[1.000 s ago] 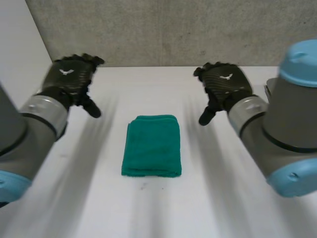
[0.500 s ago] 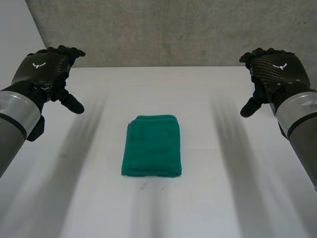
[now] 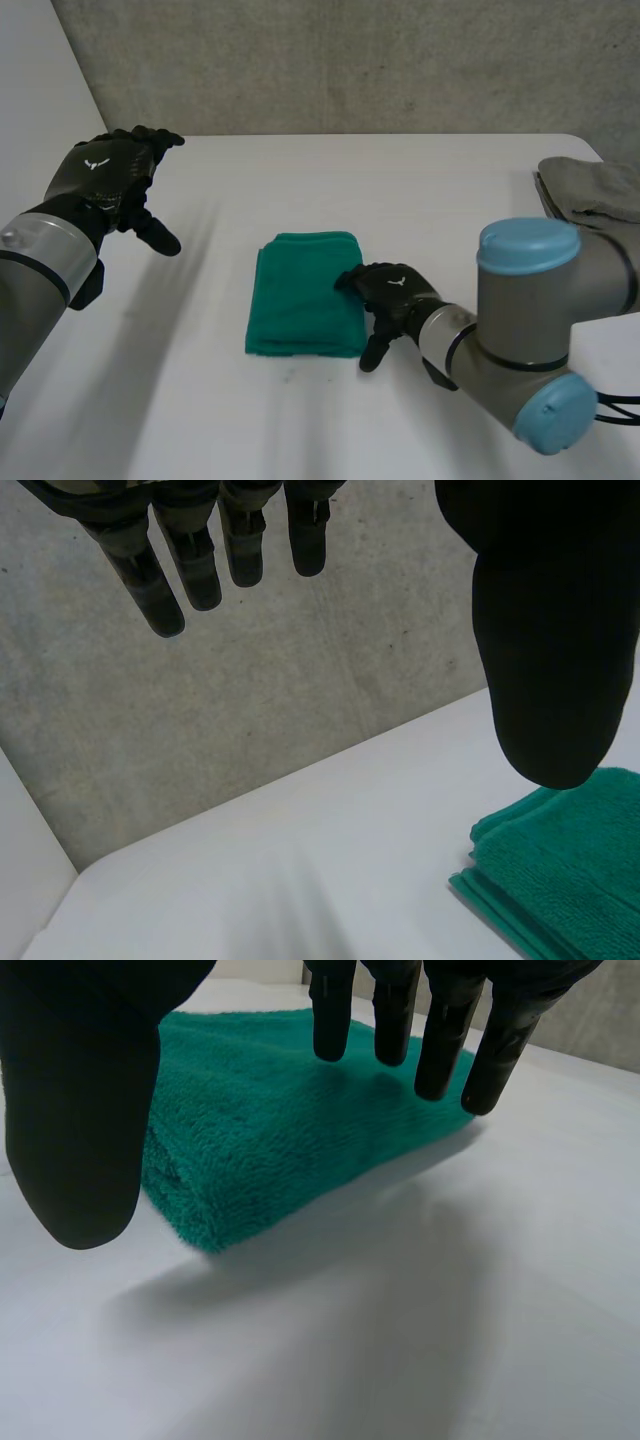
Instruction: Fold the laundry.
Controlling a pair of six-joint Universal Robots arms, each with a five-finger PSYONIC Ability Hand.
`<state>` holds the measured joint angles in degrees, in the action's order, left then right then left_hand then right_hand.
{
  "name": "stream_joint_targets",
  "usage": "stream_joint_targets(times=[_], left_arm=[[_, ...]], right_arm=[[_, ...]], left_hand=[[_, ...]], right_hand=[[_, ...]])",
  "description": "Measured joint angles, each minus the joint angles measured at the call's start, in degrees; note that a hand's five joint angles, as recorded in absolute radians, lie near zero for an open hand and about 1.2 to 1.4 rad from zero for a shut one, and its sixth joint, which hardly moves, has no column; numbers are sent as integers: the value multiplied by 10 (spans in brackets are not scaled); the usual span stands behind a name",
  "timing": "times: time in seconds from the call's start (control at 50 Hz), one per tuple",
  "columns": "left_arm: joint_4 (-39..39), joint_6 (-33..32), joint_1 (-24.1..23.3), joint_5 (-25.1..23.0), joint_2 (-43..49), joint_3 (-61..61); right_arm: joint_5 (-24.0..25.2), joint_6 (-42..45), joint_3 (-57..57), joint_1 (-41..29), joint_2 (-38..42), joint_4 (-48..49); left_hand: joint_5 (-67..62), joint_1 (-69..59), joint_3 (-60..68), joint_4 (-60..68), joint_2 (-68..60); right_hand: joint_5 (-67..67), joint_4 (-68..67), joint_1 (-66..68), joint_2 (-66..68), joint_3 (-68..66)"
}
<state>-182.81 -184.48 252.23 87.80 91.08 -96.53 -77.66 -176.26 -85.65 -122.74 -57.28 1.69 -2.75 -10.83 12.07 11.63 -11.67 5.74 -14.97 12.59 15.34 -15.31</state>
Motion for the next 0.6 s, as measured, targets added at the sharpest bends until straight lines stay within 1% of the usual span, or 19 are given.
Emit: stream_joint_targets(times=[0.08,0.22,0.5,0.52,0.54,0.56,0.6], left_arm=[[-4,0,-1,0,0,-2],[-14,0,-1,0,0,-8],[-17,0,-1,0,8,-10],[-17,0,-1,0,9,-10],[-17,0,-1,0,9,-10],[-17,0,-2,0,10,-10],[-17,0,-2,0,10,-10]], right_arm=[[-2,-15,1,-11,18,43],[-5,-20,10,-18,37,83],[-8,-15,40,-34,73,86],[-9,-13,40,-34,74,86],[-9,-13,41,-34,74,86],[-9,-12,41,-34,75,87],[-10,-11,42,-34,75,87]], left_hand=[[0,0,0,0,0],[0,0,0,0,0],[0,0,0,0,0],[0,0,0,0,0],[0,0,0,0,0],[0,0,0,0,0],[0,0,0,0,0]], right_hand=[[31,-42,38,36,-38],[68,-82,72,72,-76],[80,-96,80,78,-88],[97,-117,103,106,-114],[97,-117,103,106,-114],[133,-155,137,154,-153],[157,-181,156,180,-181]])
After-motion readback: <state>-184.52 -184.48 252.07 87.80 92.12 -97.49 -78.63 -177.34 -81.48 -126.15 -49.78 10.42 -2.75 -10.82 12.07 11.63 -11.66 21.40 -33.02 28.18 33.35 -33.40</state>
